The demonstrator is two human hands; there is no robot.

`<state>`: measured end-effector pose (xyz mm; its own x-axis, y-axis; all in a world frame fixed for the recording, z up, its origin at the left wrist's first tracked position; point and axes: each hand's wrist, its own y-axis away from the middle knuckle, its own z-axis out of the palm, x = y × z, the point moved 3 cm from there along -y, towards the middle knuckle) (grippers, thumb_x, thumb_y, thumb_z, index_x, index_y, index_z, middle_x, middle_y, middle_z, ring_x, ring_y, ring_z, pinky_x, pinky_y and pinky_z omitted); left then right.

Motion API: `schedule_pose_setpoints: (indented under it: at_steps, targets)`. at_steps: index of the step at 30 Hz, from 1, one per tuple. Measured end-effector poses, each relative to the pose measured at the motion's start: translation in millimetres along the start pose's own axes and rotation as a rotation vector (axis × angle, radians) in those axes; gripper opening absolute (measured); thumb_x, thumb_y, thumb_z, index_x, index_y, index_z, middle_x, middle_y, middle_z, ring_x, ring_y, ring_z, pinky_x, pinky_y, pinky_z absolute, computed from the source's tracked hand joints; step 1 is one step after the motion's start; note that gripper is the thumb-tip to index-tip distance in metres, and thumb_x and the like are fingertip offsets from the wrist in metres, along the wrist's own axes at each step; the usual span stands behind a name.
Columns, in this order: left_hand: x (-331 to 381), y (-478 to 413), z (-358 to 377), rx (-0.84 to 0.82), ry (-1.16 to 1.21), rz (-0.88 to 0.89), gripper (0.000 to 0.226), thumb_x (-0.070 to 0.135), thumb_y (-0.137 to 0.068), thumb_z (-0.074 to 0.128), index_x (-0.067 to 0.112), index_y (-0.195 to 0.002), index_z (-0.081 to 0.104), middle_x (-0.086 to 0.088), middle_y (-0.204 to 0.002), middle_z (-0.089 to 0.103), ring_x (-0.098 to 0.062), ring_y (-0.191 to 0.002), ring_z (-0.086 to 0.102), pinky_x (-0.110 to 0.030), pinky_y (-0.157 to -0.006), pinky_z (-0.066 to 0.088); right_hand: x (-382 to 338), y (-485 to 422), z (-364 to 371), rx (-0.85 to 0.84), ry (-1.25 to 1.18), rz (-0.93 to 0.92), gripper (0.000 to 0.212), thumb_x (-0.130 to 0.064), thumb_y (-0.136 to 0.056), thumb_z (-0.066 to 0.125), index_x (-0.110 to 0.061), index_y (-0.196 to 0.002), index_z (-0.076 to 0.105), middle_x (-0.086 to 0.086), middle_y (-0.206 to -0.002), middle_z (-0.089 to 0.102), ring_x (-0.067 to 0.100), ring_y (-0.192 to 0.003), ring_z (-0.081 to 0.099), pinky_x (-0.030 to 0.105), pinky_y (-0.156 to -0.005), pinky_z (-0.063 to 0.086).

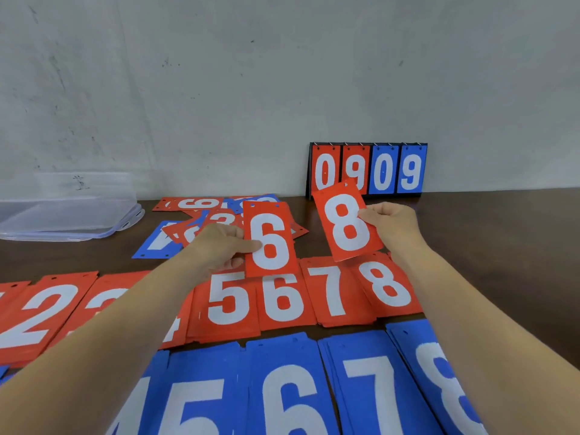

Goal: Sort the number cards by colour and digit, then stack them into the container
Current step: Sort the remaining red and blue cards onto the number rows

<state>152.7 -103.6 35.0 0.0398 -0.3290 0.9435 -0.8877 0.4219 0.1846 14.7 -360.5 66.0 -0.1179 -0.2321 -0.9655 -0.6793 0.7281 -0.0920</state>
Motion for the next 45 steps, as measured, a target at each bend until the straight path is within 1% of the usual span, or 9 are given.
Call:
schedule_pose_setpoints:
  at_steps: [4,7,9,13,17,23,31,40,45]
  targets:
    - [-1,13,10,-0.055,-0.084,-0.056,0.034,0.013,-0.078,0.079,0.015,-0.061,0.049,-0.002,-0.068,0.068,-0.011,-0.061,0.066,-0.021,-0.059,0.053,7,2,-26,-0.041,0.013,0.093,0.007,-0.025,-0.090,0.067,-0.018,-0.089,0.064,-0.002,-0.085,0.067,0.012,-0.074,0.064,0.025,-0.056,0.048]
    - [2,23,15,-0.049,-0.143,-0.077,0.034,0.016,-0.078,0.078,0.015,-0.064,0.048,-0.001,-0.073,0.069,-0.010,-0.063,0.067,-0.017,-0.051,0.050,12,3,-44,-0.063,0.075,0.140,0.023,-0.024,-0.087,0.071,-0.011,-0.105,0.068,0.007,-0.108,0.069,0.025,-0.100,0.065,0.041,-0.085,0.055]
    - [3,31,18,-0.037,-0.196,-0.095,0.020,0.020,-0.078,0.079,0.012,-0.080,0.061,-0.004,-0.094,0.069,-0.012,-0.069,0.067,-0.016,-0.047,0.049,17,5,-54,-0.092,0.123,0.177,0.027,-0.024,-0.087,0.071,-0.010,-0.109,0.068,0.009,-0.115,0.067,0.027,-0.105,0.063,0.044,-0.091,0.053]
    - [3,48,27,0.020,-0.331,-0.083,0.051,0.027,-0.078,0.078,0.007,-0.122,0.062,-0.010,-0.128,0.061,-0.009,-0.069,0.063,-0.015,-0.048,0.046,31,11,-65,-0.149,0.164,0.173,0.024,-0.020,-0.087,0.071,-0.006,-0.107,0.068,0.011,-0.110,0.068,0.018,-0.079,0.062,0.025,-0.057,0.048]
    - [4,62,40,0.099,-0.426,-0.037,0.063,0.025,-0.082,0.075,0.008,-0.138,0.050,-0.009,-0.140,0.052,-0.013,-0.091,0.059,-0.019,-0.070,0.048,48,13,-69,-0.140,0.162,0.186,0.024,-0.017,-0.085,0.073,-0.004,-0.104,0.069,0.014,-0.109,0.069,0.023,-0.085,0.063,0.030,-0.064,0.053]
    - [2,72,49,0.225,-0.699,-0.031,0.060,0.031,-0.081,0.076,0.009,-0.132,0.055,-0.008,-0.134,0.056,-0.023,-0.114,0.056,-0.030,-0.085,0.049,66,5,-67,-0.100,0.363,0.139,0.016,-0.021,-0.084,0.073,-0.006,-0.089,0.069,0.013,-0.103,0.069,0.030,-0.091,0.064,0.041,-0.075,0.056]
    - [0,77,57,0.282,-0.856,-0.068,0.047,0.038,-0.080,0.076,0.008,-0.115,0.067,-0.005,-0.104,0.068,-0.017,-0.093,0.062,-0.016,-0.062,0.042,68,5,-61,-0.012,0.898,-0.001,0.018,-0.032,-0.088,0.064,-0.018,-0.079,0.060,0.001,-0.073,0.058,0.019,-0.071,0.058,0.026,-0.049,0.037]
    - [-7,72,59,0.254,-0.909,-0.049,0.032,0.041,-0.081,0.074,0.012,-0.087,0.062,-0.004,-0.090,0.063,-0.014,-0.083,0.057,-0.024,-0.080,0.051,70,8,-57,-0.024,1.057,-0.110,0.013,-0.033,-0.090,0.061,-0.020,-0.086,0.057,-0.003,-0.071,0.052,0.018,-0.073,0.057,0.029,-0.058,0.044]
    - [-4,76,63,0.259,-0.941,-0.009,0.039,0.036,-0.085,0.071,0.012,-0.115,0.065,-0.005,-0.111,0.067,-0.018,-0.100,0.063,-0.026,-0.088,0.053,64,12,-58,0.003,1.086,-0.197,0.020,-0.036,-0.089,0.063,-0.020,-0.098,0.055,0.001,-0.091,0.063,0.020,-0.087,0.062,0.031,-0.069,0.053]
